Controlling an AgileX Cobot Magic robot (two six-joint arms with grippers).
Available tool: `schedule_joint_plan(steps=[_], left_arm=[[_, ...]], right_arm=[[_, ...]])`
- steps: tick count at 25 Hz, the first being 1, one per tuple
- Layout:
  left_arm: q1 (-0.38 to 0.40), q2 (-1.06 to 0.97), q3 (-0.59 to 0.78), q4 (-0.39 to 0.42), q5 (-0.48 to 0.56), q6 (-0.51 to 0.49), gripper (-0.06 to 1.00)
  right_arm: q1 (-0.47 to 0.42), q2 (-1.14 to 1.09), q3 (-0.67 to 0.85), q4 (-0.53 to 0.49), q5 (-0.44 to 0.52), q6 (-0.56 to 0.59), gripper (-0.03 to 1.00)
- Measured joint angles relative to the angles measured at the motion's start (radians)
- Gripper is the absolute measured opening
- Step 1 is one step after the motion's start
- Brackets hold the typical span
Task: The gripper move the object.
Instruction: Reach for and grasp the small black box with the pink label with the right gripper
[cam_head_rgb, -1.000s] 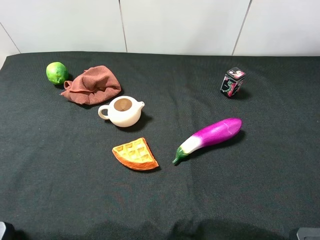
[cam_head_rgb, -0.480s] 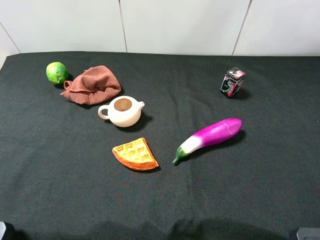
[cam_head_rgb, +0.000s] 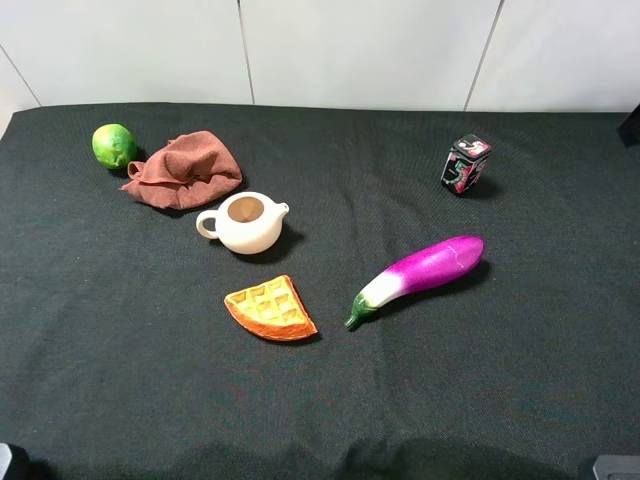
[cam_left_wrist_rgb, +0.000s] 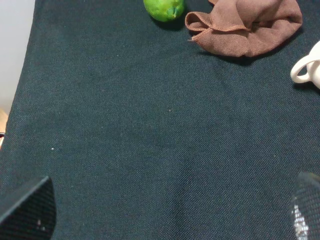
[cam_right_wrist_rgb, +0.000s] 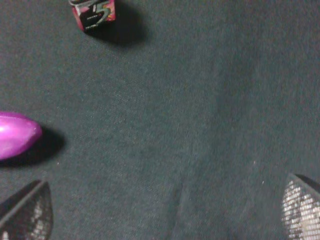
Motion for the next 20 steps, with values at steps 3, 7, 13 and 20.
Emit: schedule_joint_plan(steps=[3,7,13,20], left_arm=[[0.0,0.0,0.0,0.0,0.0,0.0,0.99],[0.0,0.0,0.0,0.0,0.0,0.0,0.99],[0.0,0.0,0.0,0.0,0.0,0.0,0.99],[0.0,0.0,0.0,0.0,0.0,0.0,0.99]], right_arm=[[0.0,0.073,-0.049,0.0,0.015,-0.025,0.69],[0.0,0.157,-0.105,0.01,0.02,-0.062,0.69],[0.0,0.253,-0.189,0.032,0.022,-0.106,0.69],[0.022,0.348,-0.279,0.051,0.024,-0.146,0.69]])
